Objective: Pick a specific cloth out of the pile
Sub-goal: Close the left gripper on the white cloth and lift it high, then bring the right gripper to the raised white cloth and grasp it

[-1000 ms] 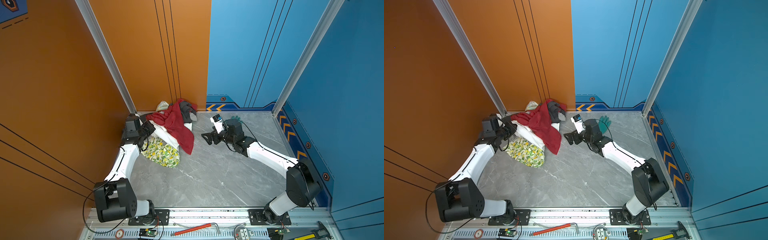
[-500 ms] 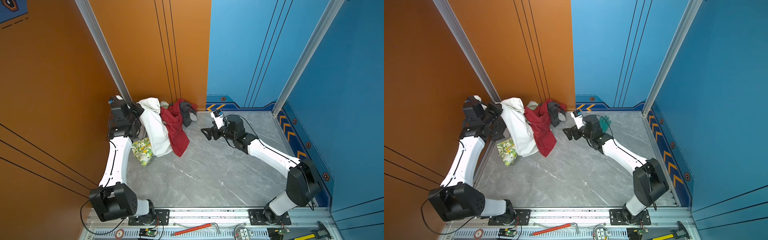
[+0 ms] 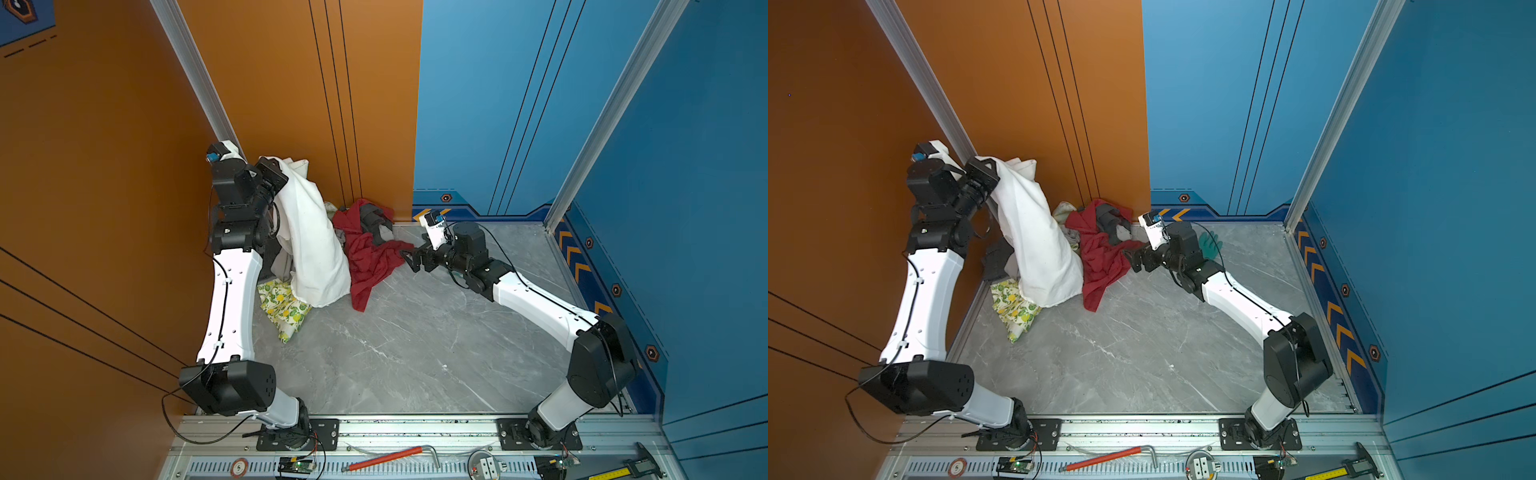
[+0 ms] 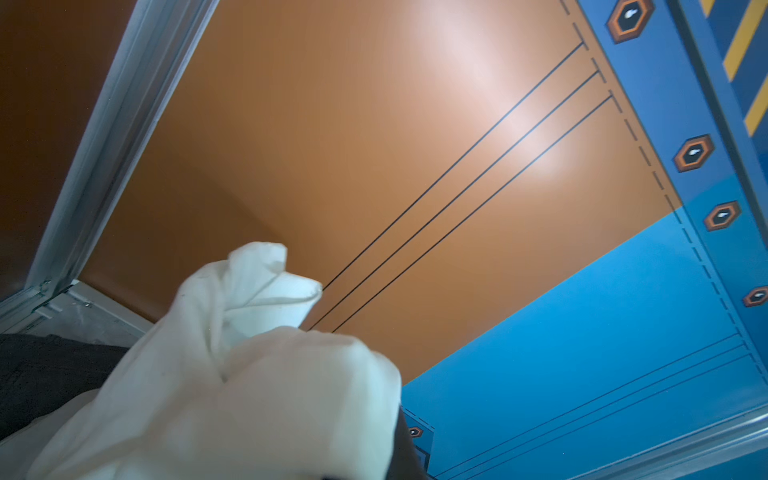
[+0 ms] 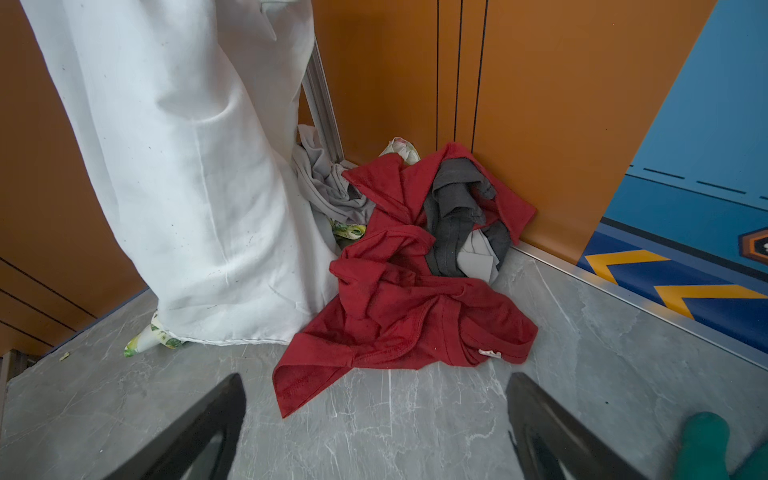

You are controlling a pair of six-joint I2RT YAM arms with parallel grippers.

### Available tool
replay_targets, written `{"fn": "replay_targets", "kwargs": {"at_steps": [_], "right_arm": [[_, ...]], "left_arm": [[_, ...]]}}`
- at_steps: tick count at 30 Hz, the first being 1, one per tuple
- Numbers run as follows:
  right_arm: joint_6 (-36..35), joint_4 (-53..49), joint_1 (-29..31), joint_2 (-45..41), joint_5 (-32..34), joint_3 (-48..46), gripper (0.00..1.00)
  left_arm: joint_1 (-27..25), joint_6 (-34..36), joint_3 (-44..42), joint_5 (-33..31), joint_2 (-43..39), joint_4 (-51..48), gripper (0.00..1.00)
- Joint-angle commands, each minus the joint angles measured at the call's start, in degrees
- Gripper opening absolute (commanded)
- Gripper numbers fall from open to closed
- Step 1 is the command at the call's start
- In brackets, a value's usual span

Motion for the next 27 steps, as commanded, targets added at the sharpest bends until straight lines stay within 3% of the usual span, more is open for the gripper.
{"fn": "replay_targets", "kwargs": {"at_steps": [1,15,27], "right_arm": [[-0.5,-0.2,0.3,0.5,0.4,2.8,0.99],[0.2,8.3,3.4,6.7,-2.4,14.3,1.0],[4.7,25.1,6.9,24.3,-3.3,27.6,1.0]], "left_arm": [[-1.4,3.8,5.9,-1.0,0.1,0.6,0.0],[-11.4,8.0,23.4,2.6,5.7,-7.8,0.0],[-23.4,10.0,24.9,4.7,4.5,-12.0,0.0]]}}
